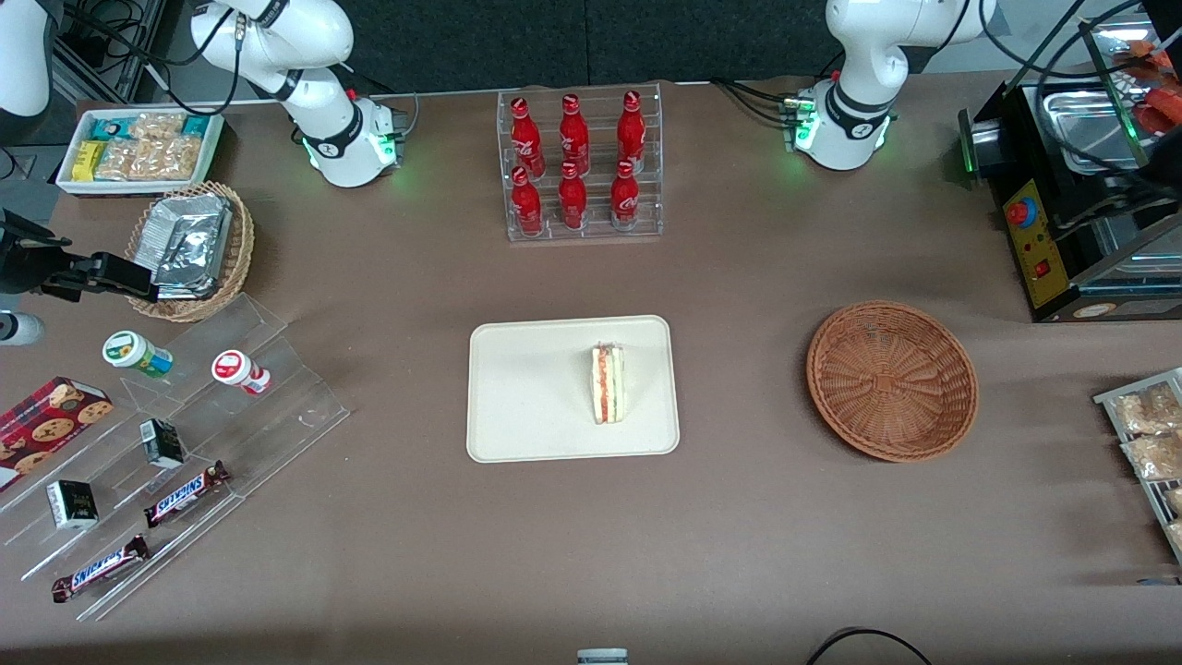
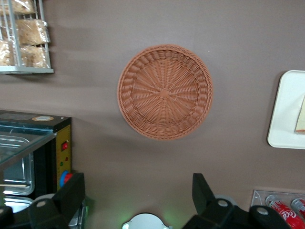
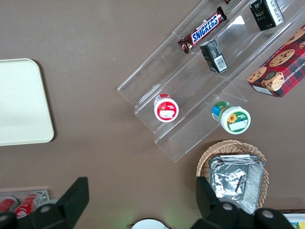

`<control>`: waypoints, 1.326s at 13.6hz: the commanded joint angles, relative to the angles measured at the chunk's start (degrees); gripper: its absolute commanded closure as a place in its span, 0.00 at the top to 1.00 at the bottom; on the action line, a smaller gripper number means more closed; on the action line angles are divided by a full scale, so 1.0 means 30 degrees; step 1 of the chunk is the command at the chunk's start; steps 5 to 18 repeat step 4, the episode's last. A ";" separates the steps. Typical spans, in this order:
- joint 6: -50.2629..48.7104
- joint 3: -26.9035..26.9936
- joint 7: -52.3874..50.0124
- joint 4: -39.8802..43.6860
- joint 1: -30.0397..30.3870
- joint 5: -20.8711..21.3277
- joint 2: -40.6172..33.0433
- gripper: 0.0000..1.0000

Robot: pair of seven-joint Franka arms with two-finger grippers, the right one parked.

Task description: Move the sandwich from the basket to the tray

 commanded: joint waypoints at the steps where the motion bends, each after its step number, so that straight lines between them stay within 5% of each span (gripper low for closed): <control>1: 0.0043 -0.2081 0.0216 0.0618 0.1563 -0.0158 0.0312 0.99; 3: 0.0043 -0.3348 0.0099 0.0738 0.2186 -0.0158 0.0488 0.99; 18: 0.0043 -0.3351 0.0011 0.0738 0.2042 -0.0274 0.0489 0.99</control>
